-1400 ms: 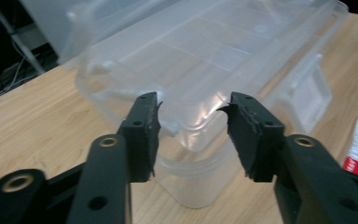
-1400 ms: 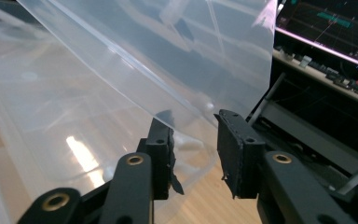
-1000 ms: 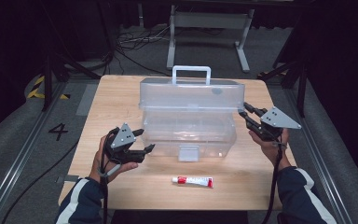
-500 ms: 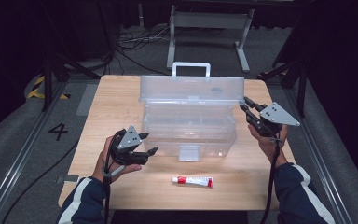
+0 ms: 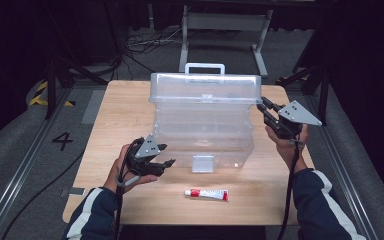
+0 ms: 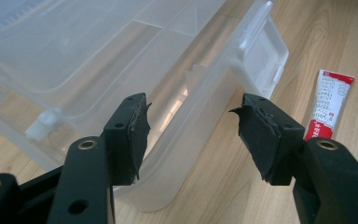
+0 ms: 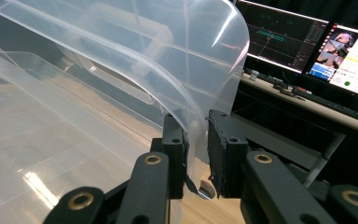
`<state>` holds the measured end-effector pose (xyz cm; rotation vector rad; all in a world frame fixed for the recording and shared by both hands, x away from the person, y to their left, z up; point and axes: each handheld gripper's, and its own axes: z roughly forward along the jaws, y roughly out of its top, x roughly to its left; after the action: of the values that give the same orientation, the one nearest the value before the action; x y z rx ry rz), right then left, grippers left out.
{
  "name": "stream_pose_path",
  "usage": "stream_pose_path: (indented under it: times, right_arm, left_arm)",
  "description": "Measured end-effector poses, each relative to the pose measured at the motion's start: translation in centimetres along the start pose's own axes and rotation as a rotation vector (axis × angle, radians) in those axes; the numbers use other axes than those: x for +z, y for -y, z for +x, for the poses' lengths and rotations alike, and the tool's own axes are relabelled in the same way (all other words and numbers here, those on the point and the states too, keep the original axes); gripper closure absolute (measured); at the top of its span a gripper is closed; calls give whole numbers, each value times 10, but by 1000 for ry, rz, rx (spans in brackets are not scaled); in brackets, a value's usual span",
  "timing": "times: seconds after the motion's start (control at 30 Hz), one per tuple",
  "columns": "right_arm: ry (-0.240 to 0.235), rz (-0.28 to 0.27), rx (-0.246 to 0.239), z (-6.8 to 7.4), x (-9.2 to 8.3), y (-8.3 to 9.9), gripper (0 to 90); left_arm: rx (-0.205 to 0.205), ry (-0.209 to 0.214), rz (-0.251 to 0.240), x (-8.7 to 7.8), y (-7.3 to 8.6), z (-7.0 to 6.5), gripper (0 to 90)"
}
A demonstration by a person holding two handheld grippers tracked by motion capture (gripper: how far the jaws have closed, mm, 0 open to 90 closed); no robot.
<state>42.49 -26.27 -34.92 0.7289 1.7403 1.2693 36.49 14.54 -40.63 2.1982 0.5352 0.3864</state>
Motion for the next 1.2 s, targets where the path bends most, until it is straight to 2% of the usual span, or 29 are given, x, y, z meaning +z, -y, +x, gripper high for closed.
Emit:
stream_pose_path:
  times: [0.23,0.53,0.8,0.97,1.0,1.07,1.2]
  right_arm:
    - [19,3,0,-3,6,-5,785]
    - [53,6,-4,-5,14,-12,802]
    - [92,13,-5,-7,22,-19,828]
    - [122,22,-15,-7,28,-23,841]
    - [129,25,-20,-7,30,-24,843]
    - [142,27,-26,-8,33,-25,846]
    - [138,41,-7,-12,39,-29,849]
  left_arm:
    - [31,29,43,12,-6,-1,442]
    - [51,31,82,19,-9,0,464]
    - [82,58,122,27,-15,2,492]
    - [89,62,136,30,-17,3,521]
    - [91,53,137,31,-17,3,521]
    - [82,41,123,31,-18,4,515]
    - [68,44,105,28,-18,7,543]
